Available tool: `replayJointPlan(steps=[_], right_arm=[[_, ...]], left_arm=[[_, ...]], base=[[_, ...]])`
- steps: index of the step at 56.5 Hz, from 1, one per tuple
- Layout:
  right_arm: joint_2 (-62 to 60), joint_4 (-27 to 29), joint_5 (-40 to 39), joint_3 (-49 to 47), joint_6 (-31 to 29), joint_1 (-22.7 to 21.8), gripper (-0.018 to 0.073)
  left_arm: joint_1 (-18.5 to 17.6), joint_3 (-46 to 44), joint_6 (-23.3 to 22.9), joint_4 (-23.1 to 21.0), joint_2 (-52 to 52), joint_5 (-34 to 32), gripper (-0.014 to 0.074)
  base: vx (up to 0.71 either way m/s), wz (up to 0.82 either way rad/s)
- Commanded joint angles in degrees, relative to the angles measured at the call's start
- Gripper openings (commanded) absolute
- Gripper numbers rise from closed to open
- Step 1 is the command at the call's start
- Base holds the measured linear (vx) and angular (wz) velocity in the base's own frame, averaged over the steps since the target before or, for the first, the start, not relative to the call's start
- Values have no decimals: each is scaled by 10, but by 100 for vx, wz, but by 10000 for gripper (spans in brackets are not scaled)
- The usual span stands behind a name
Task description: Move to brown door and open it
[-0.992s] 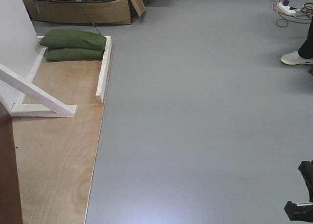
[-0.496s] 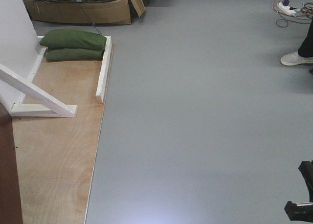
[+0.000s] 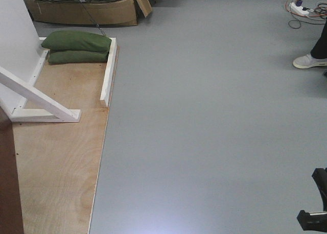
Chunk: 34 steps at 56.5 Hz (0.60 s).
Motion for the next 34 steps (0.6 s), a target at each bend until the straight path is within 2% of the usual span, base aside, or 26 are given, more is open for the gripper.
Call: replayJointPlan(steps=[1, 8, 16, 34], right_arm=[[-3, -2, -44, 2, -4, 0, 0], [-3, -2, -44, 2, -4, 0, 0], [-3, -2, -44, 2, -4, 0, 0], [-3, -2, -44, 2, -4, 0, 0]], left_arm=[[8, -14, -6, 34, 7, -29, 36], [9, -18, -6, 32, 24, -40, 36], [9, -55, -6, 3, 59, -32, 36], [9, -132, -6, -6, 99, -32, 36]], base=[[0, 0], [0, 0], [0, 0], [0, 0]])
